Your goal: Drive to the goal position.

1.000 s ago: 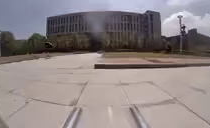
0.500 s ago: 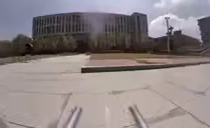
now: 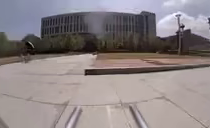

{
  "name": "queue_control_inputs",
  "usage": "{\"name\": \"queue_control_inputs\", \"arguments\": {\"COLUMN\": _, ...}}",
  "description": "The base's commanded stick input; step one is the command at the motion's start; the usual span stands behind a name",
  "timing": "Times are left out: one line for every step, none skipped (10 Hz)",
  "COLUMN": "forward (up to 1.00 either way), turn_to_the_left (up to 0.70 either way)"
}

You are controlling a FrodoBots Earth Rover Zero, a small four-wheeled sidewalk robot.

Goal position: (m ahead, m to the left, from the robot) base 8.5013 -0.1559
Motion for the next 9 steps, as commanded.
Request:
{"name": "queue_control_inputs", "arguments": {"forward": 0.70, "turn_to_the_left": 0.38}}
{"name": "queue_control_inputs", "arguments": {"forward": 0.70, "turn_to_the_left": 0.38}}
{"name": "queue_control_inputs", "arguments": {"forward": 0.70, "turn_to_the_left": 0.38}}
{"name": "queue_control_inputs", "arguments": {"forward": 0.70, "turn_to_the_left": 0.38}}
{"name": "queue_control_inputs", "arguments": {"forward": 0.70, "turn_to_the_left": 0.36}}
{"name": "queue_control_inputs", "arguments": {"forward": 0.70, "turn_to_the_left": 0.20}}
{"name": "queue_control_inputs", "arguments": {"forward": 0.70, "turn_to_the_left": 0.03}}
{"name": "queue_control_inputs", "arguments": {"forward": 0.70, "turn_to_the_left": 0.03}}
{"name": "queue_control_inputs", "arguments": {"forward": 0.70, "turn_to_the_left": 0.03}}
